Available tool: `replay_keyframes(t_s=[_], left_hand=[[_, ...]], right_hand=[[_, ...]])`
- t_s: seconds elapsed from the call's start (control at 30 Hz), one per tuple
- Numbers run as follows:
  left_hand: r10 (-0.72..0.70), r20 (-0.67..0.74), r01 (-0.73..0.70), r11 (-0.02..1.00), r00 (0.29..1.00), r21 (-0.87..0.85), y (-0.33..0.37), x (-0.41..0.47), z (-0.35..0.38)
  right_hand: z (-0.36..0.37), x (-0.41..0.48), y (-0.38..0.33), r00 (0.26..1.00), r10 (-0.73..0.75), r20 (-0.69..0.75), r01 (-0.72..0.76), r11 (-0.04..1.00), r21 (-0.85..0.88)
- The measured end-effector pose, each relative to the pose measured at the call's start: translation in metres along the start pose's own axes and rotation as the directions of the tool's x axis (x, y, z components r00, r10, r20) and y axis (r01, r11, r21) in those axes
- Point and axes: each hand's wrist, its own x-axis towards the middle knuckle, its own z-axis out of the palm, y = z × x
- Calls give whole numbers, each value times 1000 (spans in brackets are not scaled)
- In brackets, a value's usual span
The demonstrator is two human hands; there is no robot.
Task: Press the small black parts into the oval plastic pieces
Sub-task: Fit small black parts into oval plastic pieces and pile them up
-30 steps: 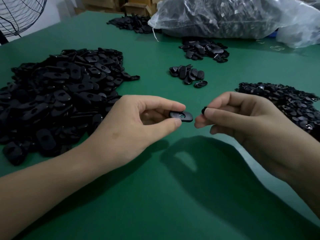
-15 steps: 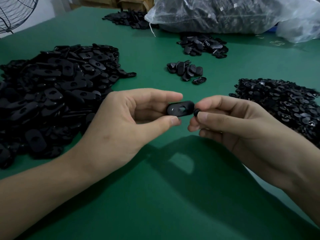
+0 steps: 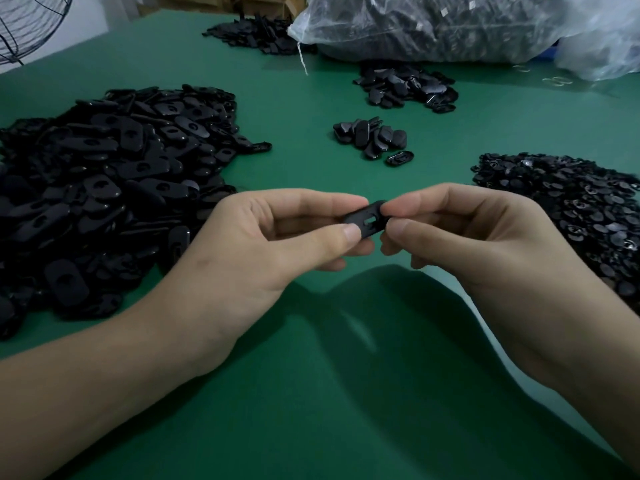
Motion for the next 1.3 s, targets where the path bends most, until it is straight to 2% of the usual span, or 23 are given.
replay_keyframes(t_s=[0.2,0.43,0.7,1.0,1.3], left_hand=[[16,-35,-15,999,999,41,-1,0,2],[6,-60,-6,1000,998,-5,-2,-2,6],[-36,-50,35,999,998,-22,-1,-1,8],[-69,-24,67,996,997,-50,0,0,6],[-120,3,118,977,993,-175,3,1,4]], right_hand=[[3,-1,6,996,-81,-38,78,995,-63],[5,-1,10,982,-185,-36,174,962,-209],[7,-4,8,965,-260,-32,225,886,-406],[11,-7,9,927,-372,-44,289,783,-550],[10,-7,5,886,-463,21,362,662,-657]])
